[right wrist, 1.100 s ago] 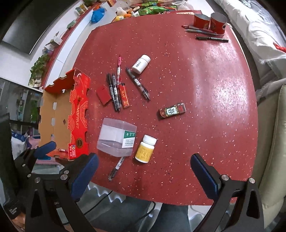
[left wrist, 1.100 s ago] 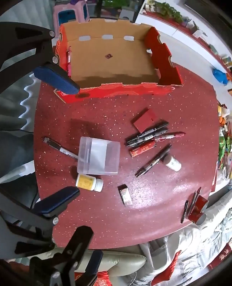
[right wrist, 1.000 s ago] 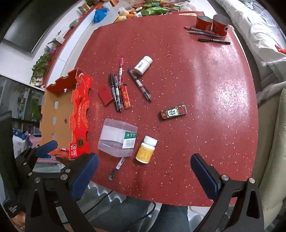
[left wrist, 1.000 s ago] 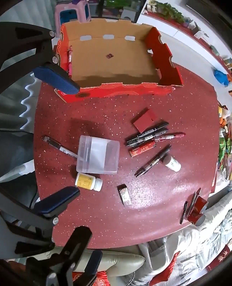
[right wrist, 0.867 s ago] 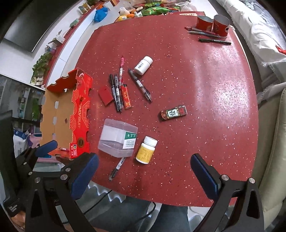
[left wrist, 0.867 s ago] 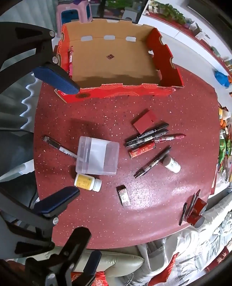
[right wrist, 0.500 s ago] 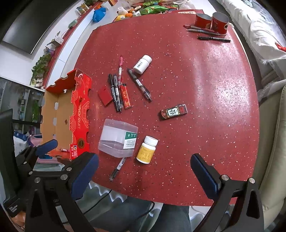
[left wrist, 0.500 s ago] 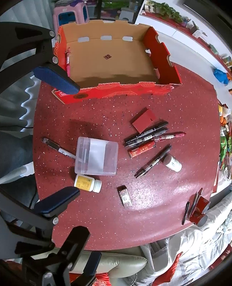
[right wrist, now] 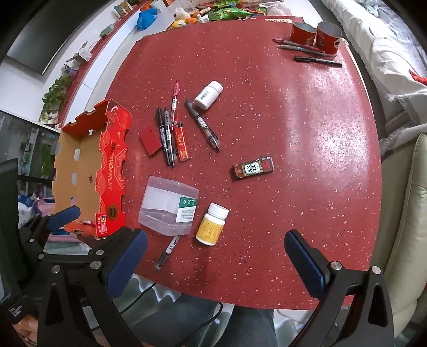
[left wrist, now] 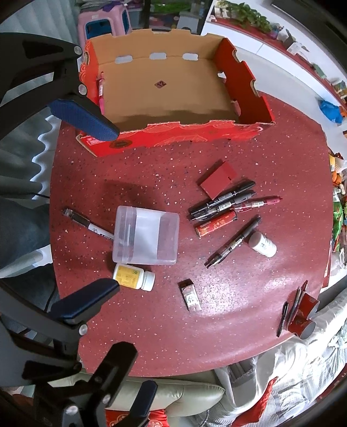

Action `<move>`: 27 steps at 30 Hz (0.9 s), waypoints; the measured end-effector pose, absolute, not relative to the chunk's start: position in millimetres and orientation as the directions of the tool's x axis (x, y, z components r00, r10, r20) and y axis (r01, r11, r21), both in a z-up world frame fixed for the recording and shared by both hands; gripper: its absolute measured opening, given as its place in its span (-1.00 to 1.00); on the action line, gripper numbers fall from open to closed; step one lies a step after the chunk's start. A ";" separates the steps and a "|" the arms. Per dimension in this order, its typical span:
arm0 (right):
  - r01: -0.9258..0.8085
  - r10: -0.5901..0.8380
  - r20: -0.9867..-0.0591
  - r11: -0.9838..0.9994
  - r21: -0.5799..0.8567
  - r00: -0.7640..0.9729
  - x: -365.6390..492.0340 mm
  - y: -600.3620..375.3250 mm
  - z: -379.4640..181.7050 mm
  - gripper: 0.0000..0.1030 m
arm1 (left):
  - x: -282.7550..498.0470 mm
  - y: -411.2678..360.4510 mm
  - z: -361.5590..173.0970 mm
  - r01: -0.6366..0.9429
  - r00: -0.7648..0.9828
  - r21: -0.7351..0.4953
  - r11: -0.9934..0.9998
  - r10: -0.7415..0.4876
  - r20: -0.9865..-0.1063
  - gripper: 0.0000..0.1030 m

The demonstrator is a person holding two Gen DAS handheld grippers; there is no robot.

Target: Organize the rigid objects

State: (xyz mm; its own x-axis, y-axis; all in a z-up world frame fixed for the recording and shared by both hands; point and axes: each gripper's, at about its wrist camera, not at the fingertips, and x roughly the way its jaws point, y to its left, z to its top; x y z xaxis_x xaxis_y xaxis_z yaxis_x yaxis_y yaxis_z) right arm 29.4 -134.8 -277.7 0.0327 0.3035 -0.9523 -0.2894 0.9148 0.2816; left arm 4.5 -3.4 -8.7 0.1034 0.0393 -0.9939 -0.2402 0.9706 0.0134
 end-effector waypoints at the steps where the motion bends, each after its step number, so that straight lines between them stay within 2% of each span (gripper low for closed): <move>1: -0.295 0.298 -0.954 0.915 0.275 0.037 29.5 -133.8 -276.8 1.00 | 4.6 -2.2 -8.4 -0.240 0.103 0.015 0.971 0.041 -0.994 0.99; 12: -0.325 0.242 -0.968 0.922 0.209 0.064 25.8 -120.4 -278.4 1.00 | 0.5 8.8 -15.8 -0.208 0.093 0.034 0.977 0.054 -0.994 0.99; 20: -0.248 0.223 -0.973 0.947 0.204 0.052 25.2 -134.2 -301.3 1.00 | 9.8 10.2 -37.8 -0.162 0.056 0.054 0.985 0.064 -0.996 0.99; 27: -0.192 0.218 -0.976 0.957 0.219 -0.029 27.2 -165.5 -329.2 1.00 | 28.5 -5.8 -61.9 -0.148 0.009 0.054 0.988 0.056 -0.998 0.99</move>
